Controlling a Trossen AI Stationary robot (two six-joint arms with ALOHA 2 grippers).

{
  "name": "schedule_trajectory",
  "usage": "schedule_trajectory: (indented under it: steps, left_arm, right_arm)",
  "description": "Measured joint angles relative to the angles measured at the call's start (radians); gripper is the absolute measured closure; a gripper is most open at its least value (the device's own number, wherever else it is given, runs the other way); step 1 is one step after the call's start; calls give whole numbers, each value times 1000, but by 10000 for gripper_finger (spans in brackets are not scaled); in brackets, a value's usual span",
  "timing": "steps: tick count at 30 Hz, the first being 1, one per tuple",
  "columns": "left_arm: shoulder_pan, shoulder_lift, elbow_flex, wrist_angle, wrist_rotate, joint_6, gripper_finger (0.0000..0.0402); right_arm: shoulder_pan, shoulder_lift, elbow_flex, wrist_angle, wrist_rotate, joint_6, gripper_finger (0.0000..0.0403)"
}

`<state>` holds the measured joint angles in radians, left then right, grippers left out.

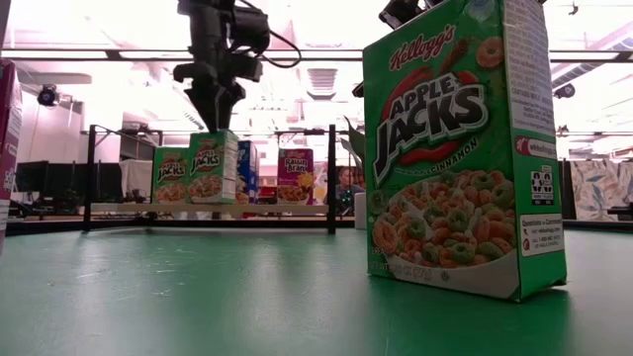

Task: Stack cereal on shelf
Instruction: Put the top green cereal box on the shelf aligned with the other green cereal box

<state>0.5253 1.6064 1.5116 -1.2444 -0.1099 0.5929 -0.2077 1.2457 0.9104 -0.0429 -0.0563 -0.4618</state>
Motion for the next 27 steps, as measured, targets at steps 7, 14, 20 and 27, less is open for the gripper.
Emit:
schedule_trajectory:
  steps: [7,14,20,27]
  left_arm:
    - [1,12,0,21,45,5,178]
    - [1,27,-2,21,53,5,189]
    - [1,30,-3,17,60,2,211]
    - [1,30,-3,14,71,-3,225]
  right_arm:
    - [0,0,0,-1,0,0,245]
    - [0,1,0,-3,0,1,248]
    - [0,1,0,-4,0,1,246]
    - [0,1,0,-4,0,2,248]
